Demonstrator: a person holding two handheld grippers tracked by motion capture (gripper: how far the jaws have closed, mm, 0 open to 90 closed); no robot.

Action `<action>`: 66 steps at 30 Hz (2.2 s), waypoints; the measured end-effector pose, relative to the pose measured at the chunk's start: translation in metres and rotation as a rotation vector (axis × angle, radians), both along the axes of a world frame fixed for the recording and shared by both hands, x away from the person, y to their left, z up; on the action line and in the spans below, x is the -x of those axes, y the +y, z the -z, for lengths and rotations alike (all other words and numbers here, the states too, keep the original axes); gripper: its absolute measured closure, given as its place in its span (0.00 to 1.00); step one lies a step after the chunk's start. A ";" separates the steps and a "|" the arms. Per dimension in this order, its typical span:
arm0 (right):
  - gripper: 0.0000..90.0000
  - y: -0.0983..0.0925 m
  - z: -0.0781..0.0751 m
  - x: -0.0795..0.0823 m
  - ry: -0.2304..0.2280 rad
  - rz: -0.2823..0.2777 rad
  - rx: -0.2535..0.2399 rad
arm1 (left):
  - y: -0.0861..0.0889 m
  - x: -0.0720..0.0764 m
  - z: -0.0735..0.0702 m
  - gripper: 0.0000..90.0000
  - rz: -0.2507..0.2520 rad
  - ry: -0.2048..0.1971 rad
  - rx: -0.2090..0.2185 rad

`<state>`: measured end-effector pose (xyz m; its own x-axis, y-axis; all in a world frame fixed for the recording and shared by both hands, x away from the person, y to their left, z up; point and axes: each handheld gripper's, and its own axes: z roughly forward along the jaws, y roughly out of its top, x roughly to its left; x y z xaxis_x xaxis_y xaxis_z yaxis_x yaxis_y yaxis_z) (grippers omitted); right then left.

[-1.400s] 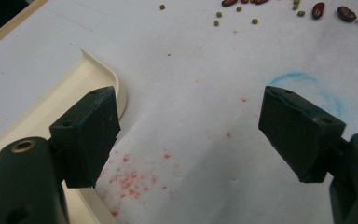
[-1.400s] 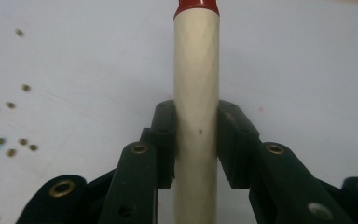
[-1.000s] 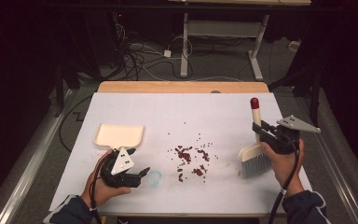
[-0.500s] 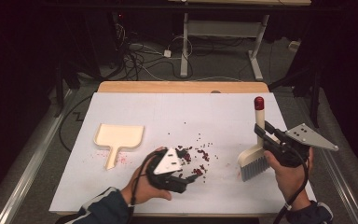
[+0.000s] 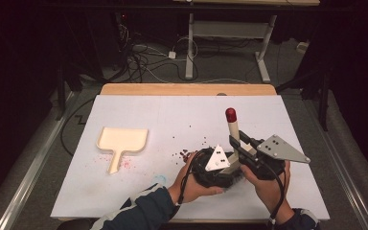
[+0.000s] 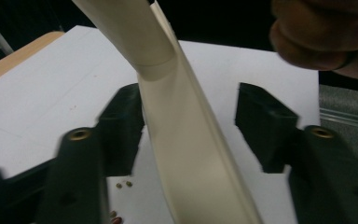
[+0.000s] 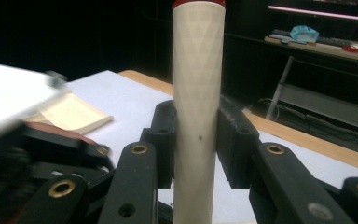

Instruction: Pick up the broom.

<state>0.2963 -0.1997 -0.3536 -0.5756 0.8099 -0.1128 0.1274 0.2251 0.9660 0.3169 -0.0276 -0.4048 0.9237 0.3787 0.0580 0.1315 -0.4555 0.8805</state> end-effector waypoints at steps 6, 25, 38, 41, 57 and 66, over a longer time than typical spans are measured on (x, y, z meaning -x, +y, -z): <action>0.78 0.001 -0.002 0.005 -0.005 -0.009 -0.018 | 0.020 -0.008 -0.001 0.66 0.014 0.045 0.009; 0.49 0.008 0.023 -0.006 0.165 -0.600 0.291 | 0.100 0.011 -0.007 0.73 0.230 0.037 -0.166; 0.73 0.043 0.066 -0.004 0.290 -0.840 0.450 | 0.115 0.022 0.004 0.73 0.373 0.065 -0.195; 0.74 0.044 0.065 -0.002 0.286 -0.839 0.457 | 0.115 0.022 0.005 0.72 0.375 0.057 -0.196; 0.76 0.029 0.052 -0.007 0.217 -0.652 0.384 | 0.154 0.019 -0.007 0.29 0.038 -0.107 -0.153; 0.76 0.009 0.041 -0.024 0.198 -0.478 0.324 | 0.207 0.023 0.006 0.20 -0.230 -0.154 -0.160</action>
